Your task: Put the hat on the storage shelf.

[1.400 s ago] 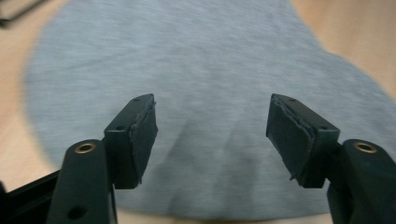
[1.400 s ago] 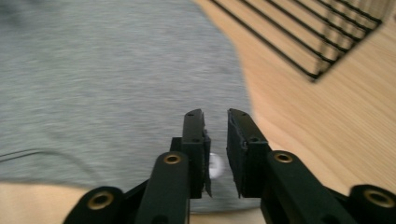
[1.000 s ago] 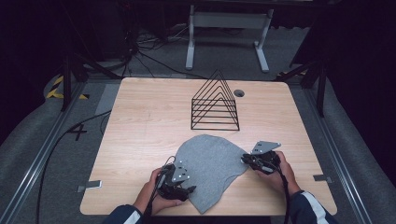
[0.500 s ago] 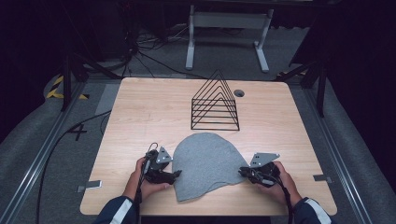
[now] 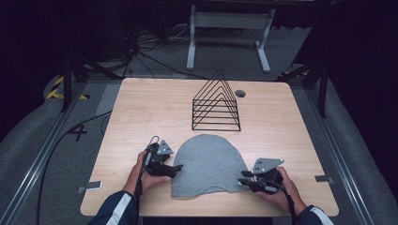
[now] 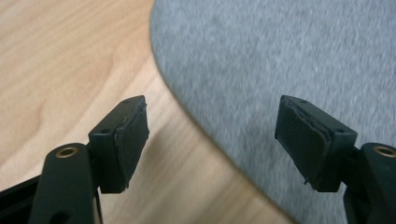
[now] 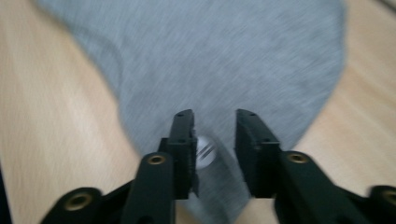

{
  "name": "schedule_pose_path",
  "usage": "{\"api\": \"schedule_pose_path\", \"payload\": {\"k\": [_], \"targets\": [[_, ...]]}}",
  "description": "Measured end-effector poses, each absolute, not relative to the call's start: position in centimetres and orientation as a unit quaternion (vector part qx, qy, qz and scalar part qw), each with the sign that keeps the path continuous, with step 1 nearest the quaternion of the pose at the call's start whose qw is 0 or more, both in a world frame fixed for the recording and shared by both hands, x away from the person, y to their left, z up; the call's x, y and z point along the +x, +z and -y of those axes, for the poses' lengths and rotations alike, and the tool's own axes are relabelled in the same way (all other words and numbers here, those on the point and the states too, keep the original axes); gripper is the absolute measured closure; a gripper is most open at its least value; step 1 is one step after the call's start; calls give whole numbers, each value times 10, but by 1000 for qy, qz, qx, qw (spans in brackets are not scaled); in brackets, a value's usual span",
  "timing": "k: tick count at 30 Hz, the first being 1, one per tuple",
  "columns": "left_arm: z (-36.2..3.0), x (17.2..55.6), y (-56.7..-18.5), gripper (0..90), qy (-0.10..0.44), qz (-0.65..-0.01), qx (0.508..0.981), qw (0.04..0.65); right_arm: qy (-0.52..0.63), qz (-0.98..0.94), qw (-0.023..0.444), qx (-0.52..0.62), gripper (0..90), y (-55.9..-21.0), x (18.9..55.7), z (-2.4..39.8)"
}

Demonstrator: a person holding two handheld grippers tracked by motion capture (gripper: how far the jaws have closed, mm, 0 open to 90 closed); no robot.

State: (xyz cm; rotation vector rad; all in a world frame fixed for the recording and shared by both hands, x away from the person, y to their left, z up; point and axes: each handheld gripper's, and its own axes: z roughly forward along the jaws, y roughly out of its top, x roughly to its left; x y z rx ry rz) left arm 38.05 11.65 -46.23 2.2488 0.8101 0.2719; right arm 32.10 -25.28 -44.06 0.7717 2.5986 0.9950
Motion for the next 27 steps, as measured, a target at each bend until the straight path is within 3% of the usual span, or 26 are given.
{"api": "schedule_pose_path", "payload": {"k": [1,4,5,14,22,27], "targets": [[-115,386,-462,246,106,-319,870,361,353,-879,143,287,540,-433,335,254],[-113,393,-462,237,94,-323,873,354,361,-874,146,292,492,-429,347,254],[-111,398,-463,220,96,-321,876,347,356,-874,153,294,436,-428,363,249],[-104,411,-468,193,92,-318,880,340,326,-885,119,311,291,-445,417,221],[-90,411,-466,145,93,-296,894,323,313,-882,117,332,222,-456,432,211],[-87,409,-466,162,88,-294,895,323,311,-887,118,320,297,-456,425,207]]}}
